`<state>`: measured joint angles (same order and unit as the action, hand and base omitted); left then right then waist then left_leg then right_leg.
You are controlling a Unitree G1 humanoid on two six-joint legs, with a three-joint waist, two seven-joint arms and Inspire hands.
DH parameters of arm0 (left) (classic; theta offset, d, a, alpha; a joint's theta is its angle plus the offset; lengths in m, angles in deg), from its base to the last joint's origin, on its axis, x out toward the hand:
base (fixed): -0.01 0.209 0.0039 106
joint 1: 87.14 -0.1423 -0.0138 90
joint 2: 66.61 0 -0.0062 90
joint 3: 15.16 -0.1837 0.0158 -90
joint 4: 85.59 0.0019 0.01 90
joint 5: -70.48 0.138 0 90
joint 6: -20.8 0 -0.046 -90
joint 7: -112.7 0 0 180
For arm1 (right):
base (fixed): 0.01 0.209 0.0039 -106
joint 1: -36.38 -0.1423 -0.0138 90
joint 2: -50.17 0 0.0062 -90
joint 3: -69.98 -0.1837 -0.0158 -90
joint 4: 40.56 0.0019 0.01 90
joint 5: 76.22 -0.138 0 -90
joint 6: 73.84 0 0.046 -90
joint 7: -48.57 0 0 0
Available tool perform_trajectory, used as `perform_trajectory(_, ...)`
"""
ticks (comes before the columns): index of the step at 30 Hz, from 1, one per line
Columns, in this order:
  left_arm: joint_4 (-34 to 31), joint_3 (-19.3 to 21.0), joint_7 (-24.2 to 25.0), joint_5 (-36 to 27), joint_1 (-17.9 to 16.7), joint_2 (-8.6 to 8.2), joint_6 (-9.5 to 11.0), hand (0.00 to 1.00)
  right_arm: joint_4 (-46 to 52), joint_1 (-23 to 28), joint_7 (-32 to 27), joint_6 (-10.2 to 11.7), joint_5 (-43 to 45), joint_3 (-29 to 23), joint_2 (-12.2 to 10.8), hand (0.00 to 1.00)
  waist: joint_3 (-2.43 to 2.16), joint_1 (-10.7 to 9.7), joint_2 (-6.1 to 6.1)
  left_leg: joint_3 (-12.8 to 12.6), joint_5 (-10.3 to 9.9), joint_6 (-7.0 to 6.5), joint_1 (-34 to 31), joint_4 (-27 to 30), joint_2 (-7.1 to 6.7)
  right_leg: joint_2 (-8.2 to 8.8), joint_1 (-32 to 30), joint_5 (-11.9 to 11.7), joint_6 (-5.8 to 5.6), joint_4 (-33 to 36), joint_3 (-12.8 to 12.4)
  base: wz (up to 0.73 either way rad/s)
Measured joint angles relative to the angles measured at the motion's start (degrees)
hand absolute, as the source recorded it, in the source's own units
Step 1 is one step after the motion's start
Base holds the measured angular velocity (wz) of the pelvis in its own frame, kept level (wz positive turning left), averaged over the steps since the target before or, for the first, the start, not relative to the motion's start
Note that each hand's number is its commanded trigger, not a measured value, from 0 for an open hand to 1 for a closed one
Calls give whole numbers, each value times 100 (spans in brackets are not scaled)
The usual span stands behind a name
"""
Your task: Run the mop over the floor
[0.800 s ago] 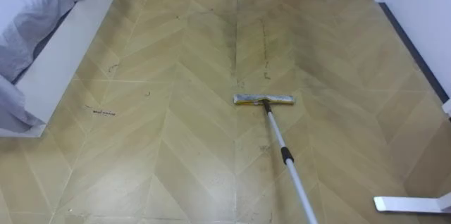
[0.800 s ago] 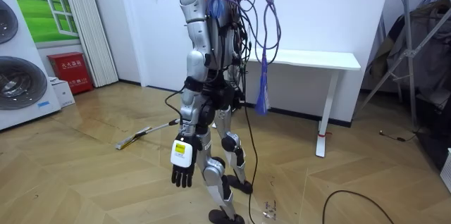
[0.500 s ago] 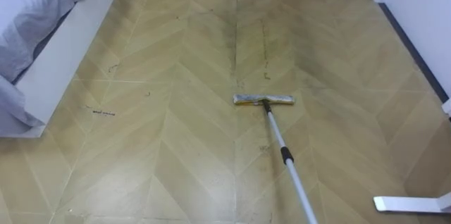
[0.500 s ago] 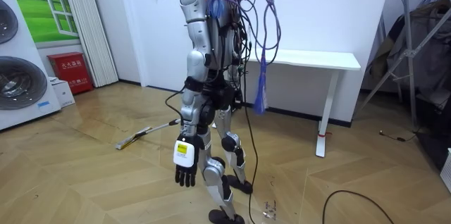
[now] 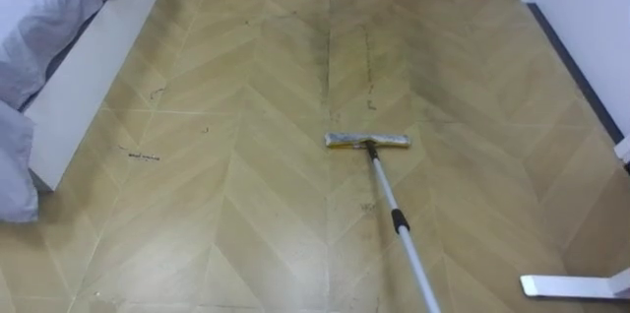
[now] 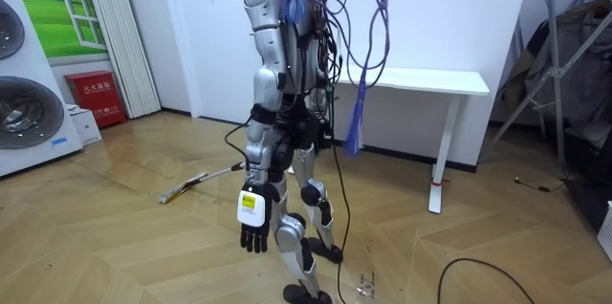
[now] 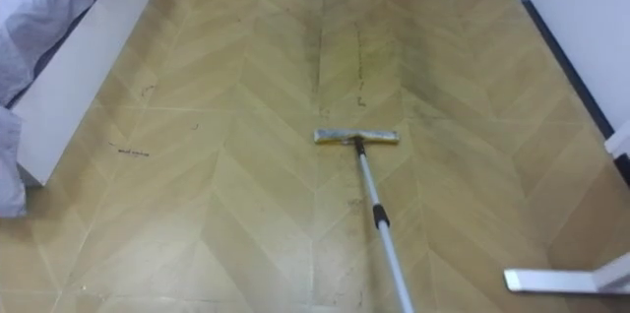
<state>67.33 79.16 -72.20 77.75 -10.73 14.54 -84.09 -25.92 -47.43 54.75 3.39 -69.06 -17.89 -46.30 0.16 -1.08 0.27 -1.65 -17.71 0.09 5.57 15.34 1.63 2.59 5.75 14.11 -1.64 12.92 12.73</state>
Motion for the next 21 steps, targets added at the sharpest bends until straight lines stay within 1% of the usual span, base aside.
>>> perform_trajectory(3,3,-3,2,0,75,3,-1,0,-35,-92,7,-33,-12,0,11,100,-7,-2,-14,11,0,0,-270,119,-3,17,-214,-3,4,102,7,0)
perform_trajectory(4,7,-7,2,0,155,9,3,0,-36,-145,6,-53,-15,8,16,100,-6,-3,-24,24,0,0,-413,175,-3,25,-346,-8,14,152,26,3)
perform_trajectory(5,36,-8,1,1,236,14,17,0,-43,-215,-9,-69,-15,17,16,100,-18,7,-58,27,0,0,-554,236,0,30,-491,-8,14,225,27,0)
perform_trajectory(6,67,-9,-1,5,294,14,25,0,-46,-242,-30,-75,-14,19,16,100,-18,7,-61,26,0,-1,-631,262,1,32,-579,-9,15,257,24,0)
perform_trajectory(7,138,-9,-6,1,420,13,36,0,-40,-318,-72,-88,-15,26,10,100,-19,6,-80,27,1,-1,-789,322,5,37,-745,-11,18,338,18,-4)
perform_trajectory(9,268,-31,-60,-16,593,11,82,0,-39,-409,-147,-90,-52,55,4,100,29,6,-93,27,2,-2,-979,406,13,49,-989,-8,23,513,13,-5)
perform_trajectory(11,379,-132,-117,-19,764,8,140,0,-50,-542,-249,-85,-139,110,1,100,52,10,-89,25,3,-3,-1266,536,18,78,-1389,2,40,801,-7,-7)
perform_trajectory(12,388,-143,-118,-25,786,10,164,0,-50,-563,-276,-78,-177,114,1,100,56,6,-91,25,3,-3,-1354,584,16,90,-1486,7,48,862,-9,-4)
perform_trajectory(14,391,-352,-130,-32,812,37,277,0,-48,-572,-384,-5,-348,192,-1,100,63,5,-89,20,2,-3,-1725,794,8,133,-1884,32,87,1128,-15,0)
perform_trajectory(15,393,-381,-143,-32,823,36,283,0,-48,-573,-410,19,-396,226,-1,100,73,5,-92,21,2,-3,-1823,859,2,148,-1993,42,101,1206,-19,0)
perform_trajectory(16,423,-422,-187,-33,856,33,283,0,-47,-574,-439,53,-483,250,-2,100,88,11,-90,20,2,-3,-2041,981,-17,181,-2243,72,133,1404,-73,0)
perform_trajectory(17,474,-458,-216,-32,879,32,282,0,-48,-575,-473,73,-528,281,-5,100,92,24,-77,8,2,-4,-2260,1097,-45,224,-2504,115,165,1591,-139,-3)
perform_trajectory(18,494,-457,-220,-28,884,26,279,0,-47,-577,-490,78,-529,278,-5,100,93,23,-72,4,2,-4,-2375,1157,-57,248,-2629,128,166,1672,-138,-7)
perform_trajectory(19,514,-457,-232,-27,887,16,275,0,-46,-590,-531,81,-540,280,-2,100,95,35,-57,0,1,-4,-2616,1292,-79,297,-2908,157,183,1854,-133,0)
perform_trajectory(20,521,-470,-238,-37,900,12,269,0,-45,-604,-581,82,-587,283,2,100,108,37,-34,-1,0,-4,-2893,1467,-125,358,-3152,250,209,2008,-119,6)
perform_trajectory(21,521,-479,-238,-38,904,8,269,0,-45,-603,-602,82,-631,286,5,100,110,36,-31,-5,-1,-4,-3042,1573,-136,376,-3272,298,215,2055,-129,13)
